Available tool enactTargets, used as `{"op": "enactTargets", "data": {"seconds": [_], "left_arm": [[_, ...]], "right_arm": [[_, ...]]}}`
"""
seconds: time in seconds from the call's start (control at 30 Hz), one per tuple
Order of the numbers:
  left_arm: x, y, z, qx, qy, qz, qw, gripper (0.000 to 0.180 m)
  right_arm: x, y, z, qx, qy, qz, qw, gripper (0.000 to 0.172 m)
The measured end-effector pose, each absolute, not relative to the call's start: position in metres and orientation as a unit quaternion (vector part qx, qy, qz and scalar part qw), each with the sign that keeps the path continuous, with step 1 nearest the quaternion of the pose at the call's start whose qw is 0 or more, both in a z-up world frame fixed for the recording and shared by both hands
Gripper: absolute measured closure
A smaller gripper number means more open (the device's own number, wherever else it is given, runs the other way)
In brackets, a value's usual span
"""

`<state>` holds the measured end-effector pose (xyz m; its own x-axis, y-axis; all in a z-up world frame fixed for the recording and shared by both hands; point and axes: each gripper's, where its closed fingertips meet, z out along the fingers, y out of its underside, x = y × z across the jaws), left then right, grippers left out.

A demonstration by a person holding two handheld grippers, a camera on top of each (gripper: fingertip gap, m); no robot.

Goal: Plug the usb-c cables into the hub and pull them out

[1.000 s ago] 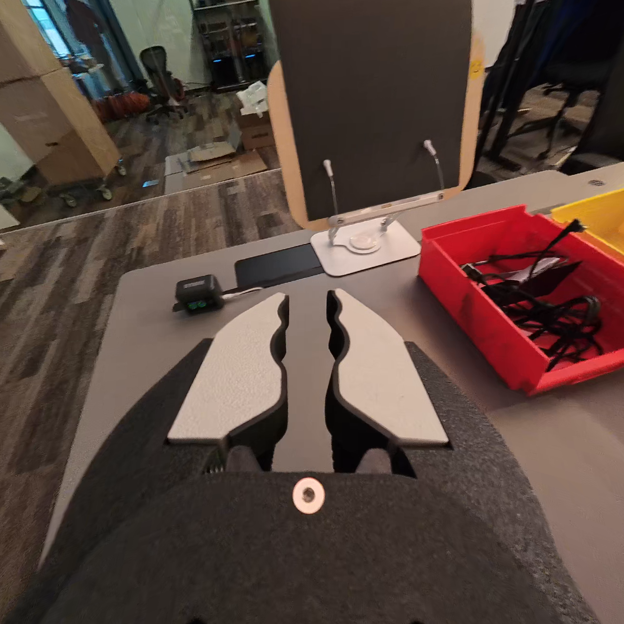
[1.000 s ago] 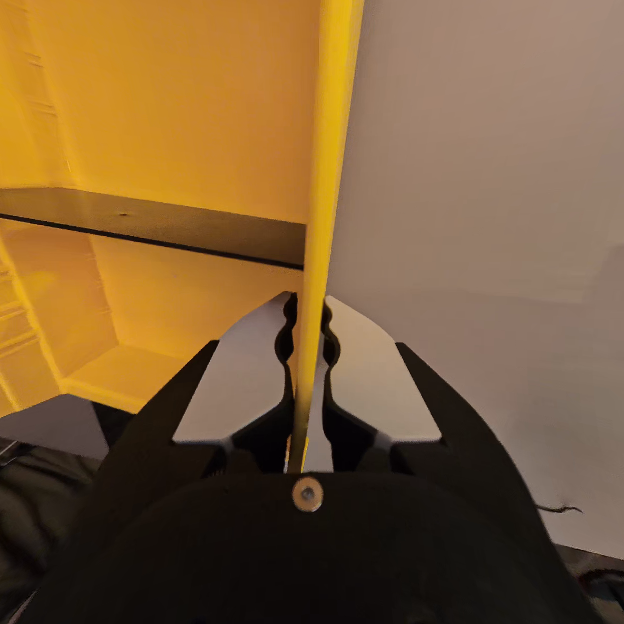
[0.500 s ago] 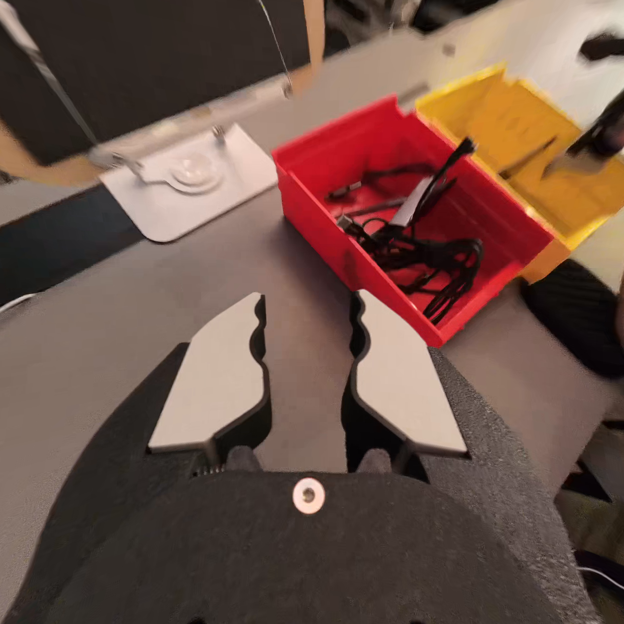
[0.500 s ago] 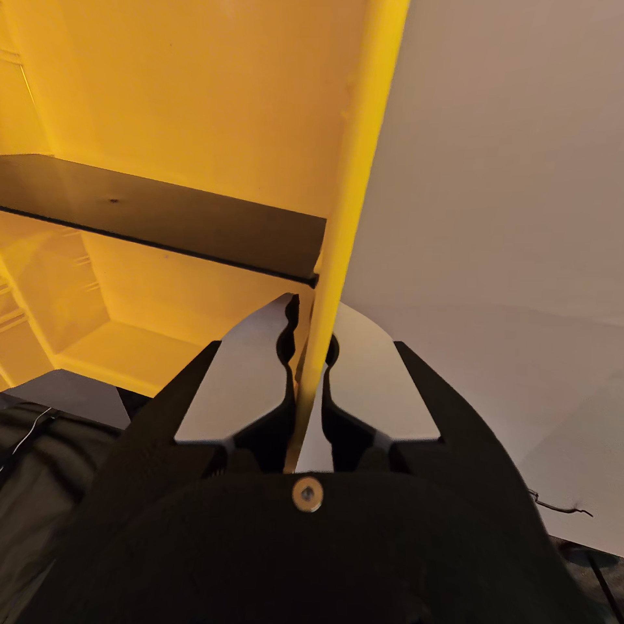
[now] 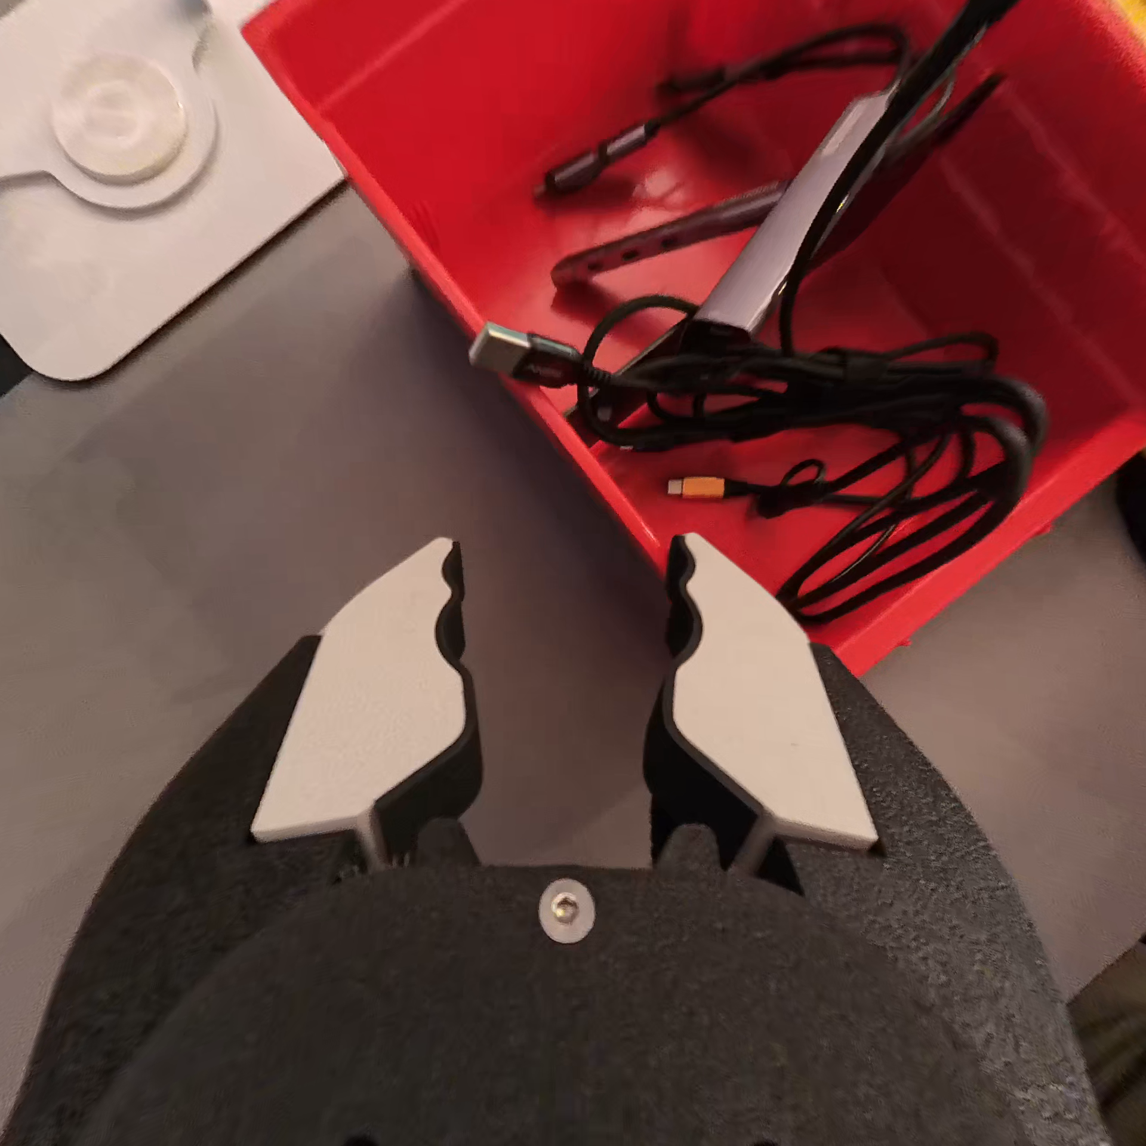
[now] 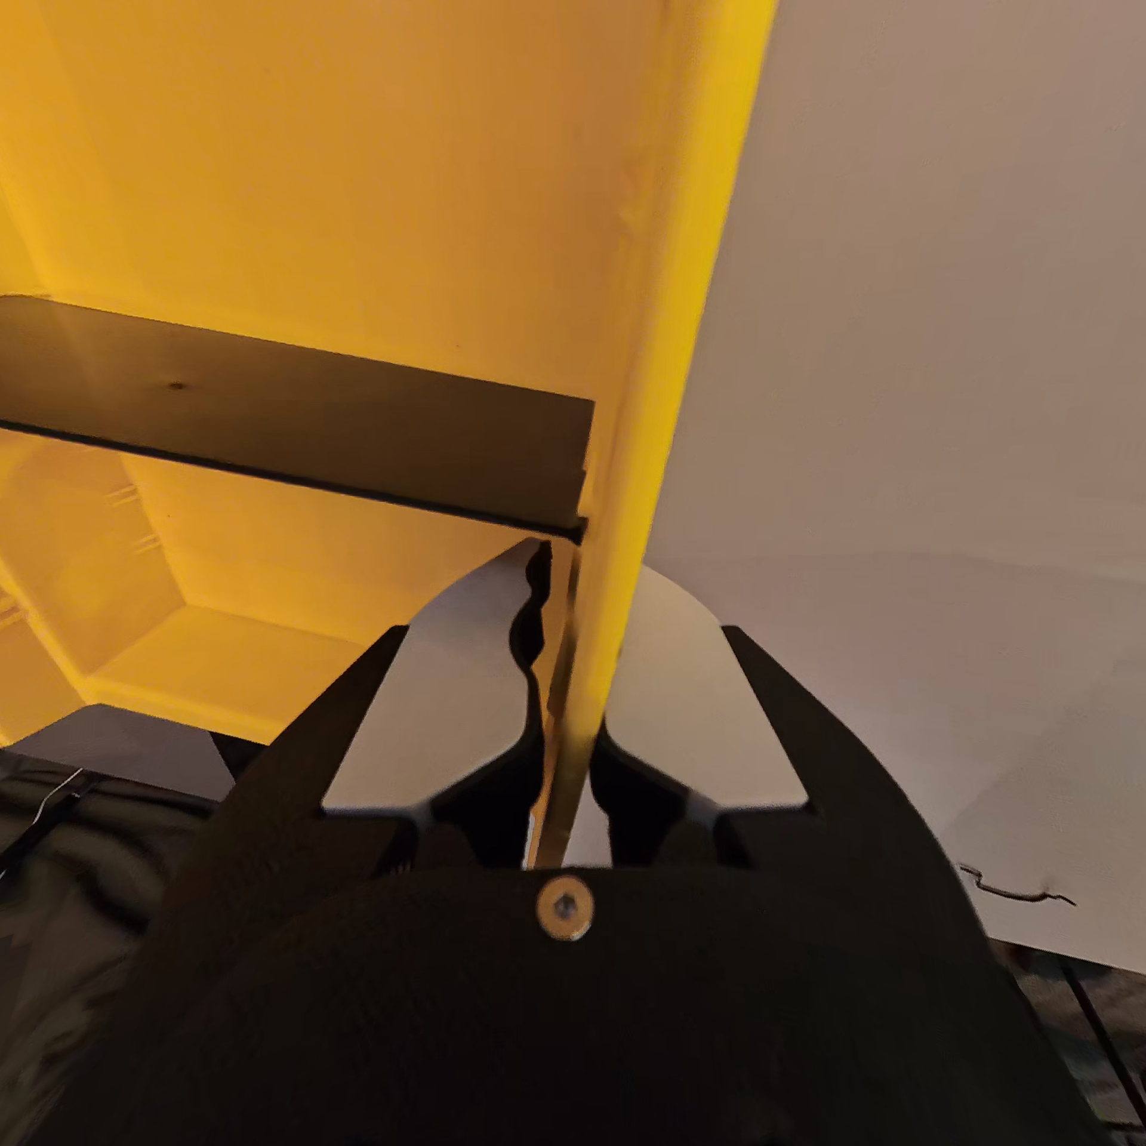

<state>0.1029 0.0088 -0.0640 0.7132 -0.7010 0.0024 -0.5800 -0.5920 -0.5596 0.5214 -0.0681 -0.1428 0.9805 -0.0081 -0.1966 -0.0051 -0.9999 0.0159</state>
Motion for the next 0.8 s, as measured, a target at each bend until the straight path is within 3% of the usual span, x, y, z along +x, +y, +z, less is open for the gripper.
{"op": "enactTargets", "data": {"seconds": [0.47, 0.67, 0.8], "left_arm": [[0.094, 0.013, -0.07, -0.882, 0.403, -0.081, 0.23, 0.138], [0.071, 0.021, -0.071, -0.89, 0.391, -0.088, 0.216, 0.171], [0.043, 0.035, -0.071, -0.894, 0.384, -0.037, 0.227, 0.173]], "right_arm": [[0.518, -0.07, -0.144, 0.996, -0.013, -0.083, 0.031, 0.167], [0.516, -0.068, -0.144, 0.996, -0.008, -0.086, 0.032, 0.168], [0.514, -0.067, -0.144, 0.996, -0.006, -0.086, 0.033, 0.168]]}}
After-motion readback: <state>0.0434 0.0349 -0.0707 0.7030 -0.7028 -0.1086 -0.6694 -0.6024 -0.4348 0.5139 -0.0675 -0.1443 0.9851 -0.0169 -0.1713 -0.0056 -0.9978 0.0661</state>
